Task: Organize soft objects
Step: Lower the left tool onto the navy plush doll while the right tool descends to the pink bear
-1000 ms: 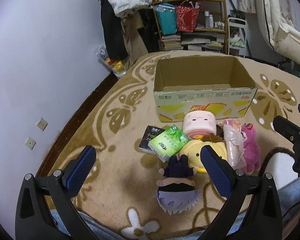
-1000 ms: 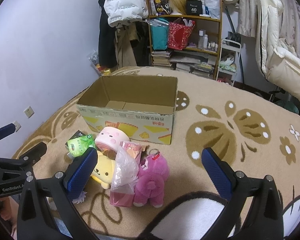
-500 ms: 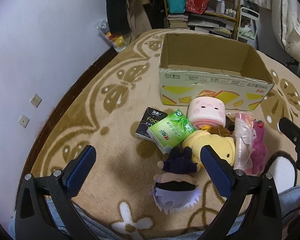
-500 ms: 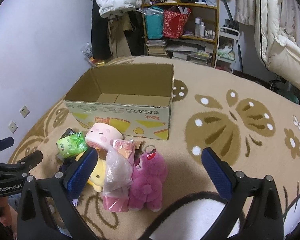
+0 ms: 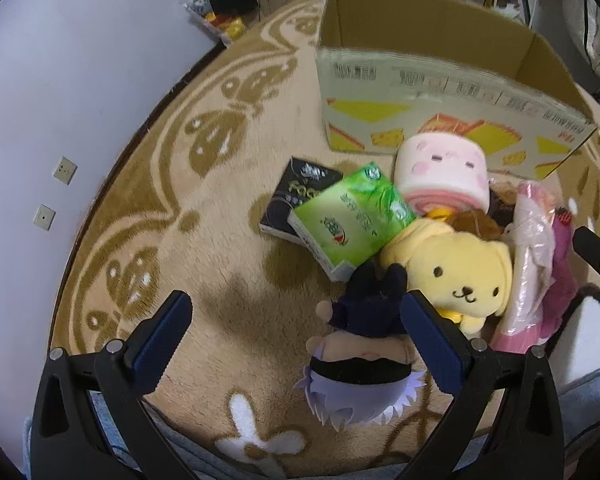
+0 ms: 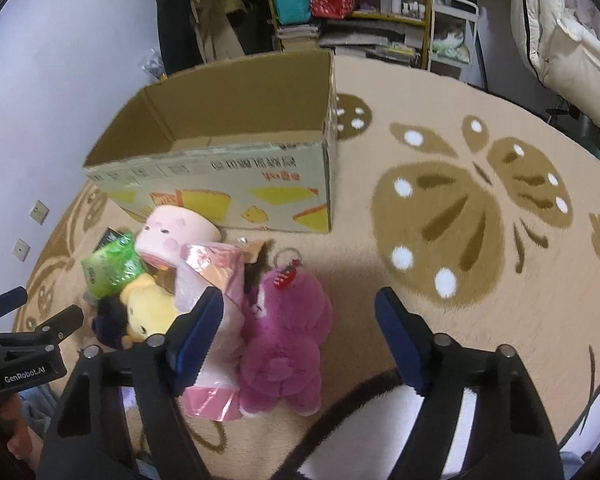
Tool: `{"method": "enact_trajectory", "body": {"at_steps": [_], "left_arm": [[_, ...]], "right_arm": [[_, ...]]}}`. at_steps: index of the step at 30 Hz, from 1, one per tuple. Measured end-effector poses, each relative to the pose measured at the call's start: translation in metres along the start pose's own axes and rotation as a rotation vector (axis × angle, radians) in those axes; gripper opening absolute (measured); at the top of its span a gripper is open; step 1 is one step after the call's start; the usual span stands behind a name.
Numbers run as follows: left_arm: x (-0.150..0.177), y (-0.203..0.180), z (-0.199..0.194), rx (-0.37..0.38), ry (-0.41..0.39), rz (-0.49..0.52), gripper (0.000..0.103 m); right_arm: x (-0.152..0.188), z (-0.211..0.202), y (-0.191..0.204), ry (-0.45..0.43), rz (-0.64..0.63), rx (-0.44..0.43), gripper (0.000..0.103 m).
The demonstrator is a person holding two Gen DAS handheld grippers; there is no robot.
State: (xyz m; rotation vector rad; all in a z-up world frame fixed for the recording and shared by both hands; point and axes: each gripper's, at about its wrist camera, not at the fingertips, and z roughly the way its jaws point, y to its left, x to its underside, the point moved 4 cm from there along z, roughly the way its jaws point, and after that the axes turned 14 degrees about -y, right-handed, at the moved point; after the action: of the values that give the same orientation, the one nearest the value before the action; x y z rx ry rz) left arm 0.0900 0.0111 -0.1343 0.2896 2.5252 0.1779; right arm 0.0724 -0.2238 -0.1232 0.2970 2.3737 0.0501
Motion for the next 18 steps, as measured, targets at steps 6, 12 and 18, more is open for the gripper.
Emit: {"method": "enact_trajectory", "body": {"at_steps": [6, 12, 18], "left_arm": [[0.008, -0.006, 0.013, 0.033, 0.057, -0.008, 0.103], [0.015, -0.015, 0.025, 0.043, 0.098, -0.006, 0.103], [0.018, -0.034, 0.032, 0.069, 0.108, 0.052, 0.103]], "right_arm": [[0.010, 0.018, 0.000, 0.065, -0.013, 0.011, 0.075], [0.018, 0.034, 0.004, 0.120, -0.037, 0.014, 0.075], [0.021, 0.042, 0.003, 0.142, -0.025, 0.017, 0.075]]}}
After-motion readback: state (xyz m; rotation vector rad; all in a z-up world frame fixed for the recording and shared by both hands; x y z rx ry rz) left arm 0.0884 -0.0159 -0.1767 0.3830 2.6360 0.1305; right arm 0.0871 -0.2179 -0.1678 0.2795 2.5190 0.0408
